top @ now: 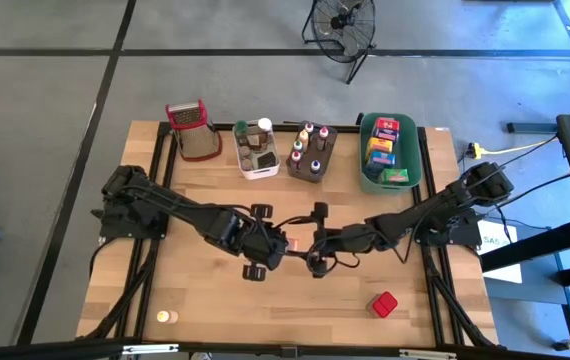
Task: Pick & Place Kitchen Items
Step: Put the orange cereal box into the green bin
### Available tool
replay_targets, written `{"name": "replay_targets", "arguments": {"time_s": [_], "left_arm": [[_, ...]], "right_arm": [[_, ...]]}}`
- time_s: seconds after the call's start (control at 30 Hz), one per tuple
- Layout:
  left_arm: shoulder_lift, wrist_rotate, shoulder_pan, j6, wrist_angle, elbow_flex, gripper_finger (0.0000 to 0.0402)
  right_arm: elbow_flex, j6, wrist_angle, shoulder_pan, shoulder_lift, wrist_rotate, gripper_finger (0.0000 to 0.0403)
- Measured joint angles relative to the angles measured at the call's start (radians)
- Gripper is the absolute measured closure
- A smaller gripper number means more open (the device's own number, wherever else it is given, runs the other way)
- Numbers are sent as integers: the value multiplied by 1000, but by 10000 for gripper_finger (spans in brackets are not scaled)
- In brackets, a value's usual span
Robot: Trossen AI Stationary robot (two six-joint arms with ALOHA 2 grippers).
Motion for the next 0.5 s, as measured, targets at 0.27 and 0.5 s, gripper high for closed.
{"name": "replay_targets", "arguments": {"time_s": [0.27,0.5], "left_arm": [[0,-16,-7,-19,-6,0,256],[0,-19,-6,-47,5,-16,256]], "right_arm": [[21,20,-63,0,-4,46,50],[23,110,-203,7,-52,63,50]]}}
